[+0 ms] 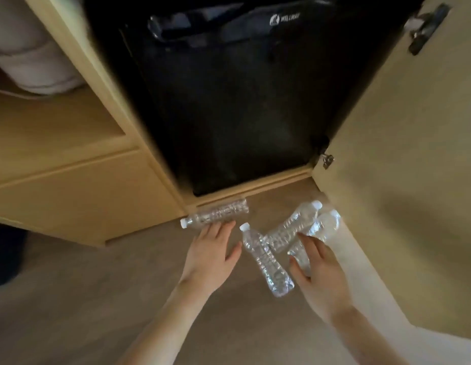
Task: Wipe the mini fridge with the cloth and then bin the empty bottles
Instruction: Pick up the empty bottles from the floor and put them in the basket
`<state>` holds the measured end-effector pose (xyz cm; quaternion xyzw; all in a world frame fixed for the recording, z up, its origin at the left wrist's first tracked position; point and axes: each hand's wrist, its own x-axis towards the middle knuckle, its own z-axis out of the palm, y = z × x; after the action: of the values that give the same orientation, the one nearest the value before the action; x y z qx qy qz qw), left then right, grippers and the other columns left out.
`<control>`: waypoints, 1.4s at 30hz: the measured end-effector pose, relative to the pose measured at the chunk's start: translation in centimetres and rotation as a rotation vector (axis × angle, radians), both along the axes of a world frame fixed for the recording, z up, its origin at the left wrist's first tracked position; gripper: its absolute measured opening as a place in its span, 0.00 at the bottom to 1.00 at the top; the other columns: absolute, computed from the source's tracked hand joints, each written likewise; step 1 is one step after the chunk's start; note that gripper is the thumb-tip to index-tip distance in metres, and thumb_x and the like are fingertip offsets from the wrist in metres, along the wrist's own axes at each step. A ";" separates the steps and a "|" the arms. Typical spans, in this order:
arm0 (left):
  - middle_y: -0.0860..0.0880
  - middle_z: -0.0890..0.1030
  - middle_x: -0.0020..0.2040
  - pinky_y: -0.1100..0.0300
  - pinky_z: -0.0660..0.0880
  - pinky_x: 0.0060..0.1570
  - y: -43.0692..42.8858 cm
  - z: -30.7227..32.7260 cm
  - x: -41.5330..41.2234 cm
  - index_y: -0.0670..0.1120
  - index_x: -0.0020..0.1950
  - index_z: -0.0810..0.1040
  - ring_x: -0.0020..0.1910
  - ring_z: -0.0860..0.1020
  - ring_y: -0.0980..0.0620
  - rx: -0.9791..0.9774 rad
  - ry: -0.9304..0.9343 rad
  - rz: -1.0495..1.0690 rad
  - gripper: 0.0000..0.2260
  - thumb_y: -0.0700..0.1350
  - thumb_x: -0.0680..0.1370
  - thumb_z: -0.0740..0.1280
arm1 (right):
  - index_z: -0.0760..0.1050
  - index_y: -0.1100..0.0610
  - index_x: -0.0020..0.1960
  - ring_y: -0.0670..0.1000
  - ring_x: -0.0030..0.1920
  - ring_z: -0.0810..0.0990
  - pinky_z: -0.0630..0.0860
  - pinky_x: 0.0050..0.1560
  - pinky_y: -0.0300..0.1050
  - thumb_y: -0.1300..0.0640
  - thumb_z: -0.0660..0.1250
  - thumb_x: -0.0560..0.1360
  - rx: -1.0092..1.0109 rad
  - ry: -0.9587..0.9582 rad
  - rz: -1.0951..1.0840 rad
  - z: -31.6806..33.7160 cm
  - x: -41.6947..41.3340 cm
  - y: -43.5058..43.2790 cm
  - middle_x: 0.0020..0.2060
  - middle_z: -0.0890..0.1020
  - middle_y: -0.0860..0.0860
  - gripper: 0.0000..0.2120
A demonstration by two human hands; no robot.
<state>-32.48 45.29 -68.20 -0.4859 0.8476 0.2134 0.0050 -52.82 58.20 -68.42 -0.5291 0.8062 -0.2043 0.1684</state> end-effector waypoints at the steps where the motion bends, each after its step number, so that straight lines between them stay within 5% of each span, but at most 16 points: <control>1: 0.54 0.66 0.75 0.57 0.62 0.73 -0.5 -3.0 0.0 0.51 0.79 0.60 0.76 0.60 0.52 -0.001 -0.019 -0.008 0.25 0.57 0.83 0.55 | 0.73 0.58 0.70 0.58 0.61 0.78 0.77 0.58 0.51 0.45 0.63 0.77 0.000 0.006 0.021 -3.1 0.1 -0.4 0.61 0.79 0.54 0.25; 3: 0.54 0.67 0.74 0.58 0.61 0.71 -1.7 -8.2 0.4 0.51 0.78 0.61 0.75 0.61 0.52 -0.008 -0.047 -0.023 0.25 0.57 0.83 0.55 | 0.74 0.60 0.68 0.59 0.58 0.79 0.79 0.55 0.52 0.42 0.59 0.77 -0.016 0.035 0.083 -8.8 0.8 -1.4 0.59 0.80 0.56 0.28; 8: 0.52 0.69 0.73 0.57 0.63 0.70 -2.8 -15.7 1.4 0.50 0.77 0.64 0.73 0.64 0.51 -0.032 -0.052 0.004 0.24 0.56 0.82 0.57 | 0.73 0.60 0.69 0.60 0.56 0.80 0.78 0.52 0.51 0.47 0.72 0.74 0.060 0.086 0.126 -17.7 2.1 -2.5 0.59 0.79 0.56 0.28; 12: 0.52 0.68 0.74 0.56 0.63 0.71 -3.4 -17.3 1.0 0.50 0.77 0.64 0.74 0.62 0.51 -0.039 -0.032 0.017 0.23 0.55 0.82 0.57 | 0.74 0.61 0.62 0.60 0.47 0.81 0.80 0.36 0.48 0.44 0.77 0.67 0.114 0.148 0.095 -19.7 2.6 -2.8 0.52 0.76 0.57 0.32; 20: 0.52 0.69 0.74 0.55 0.63 0.70 -3.9 -17.6 -0.2 0.49 0.76 0.65 0.74 0.63 0.50 -0.080 0.004 0.040 0.23 0.54 0.82 0.58 | 0.68 0.62 0.68 0.57 0.59 0.77 0.75 0.55 0.45 0.40 0.71 0.72 0.171 0.076 -0.012 -21.1 3.1 -2.7 0.57 0.77 0.55 0.35; 34: 0.50 0.67 0.73 0.53 0.61 0.72 -8.9 -20.1 -2.3 0.48 0.79 0.58 0.72 0.65 0.48 -0.218 -0.011 0.086 0.30 0.45 0.79 0.65 | 0.71 0.63 0.65 0.59 0.58 0.78 0.76 0.55 0.48 0.45 0.75 0.71 0.082 0.043 -0.096 -21.4 2.5 -3.3 0.55 0.79 0.57 0.32; 42: 0.48 0.66 0.65 0.55 0.68 0.65 -8.5 -20.7 -1.0 0.50 0.75 0.64 0.64 0.66 0.47 -0.280 -0.015 0.069 0.28 0.36 0.77 0.65 | 0.71 0.63 0.63 0.60 0.57 0.80 0.77 0.52 0.49 0.46 0.76 0.71 0.017 0.008 -0.113 -20.6 2.3 -3.8 0.55 0.80 0.58 0.30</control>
<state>-33.48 36.77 -88.94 -0.5121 0.8519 0.0893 -0.0639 -50.55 54.43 -89.00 -0.4819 0.8373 -0.2044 0.1580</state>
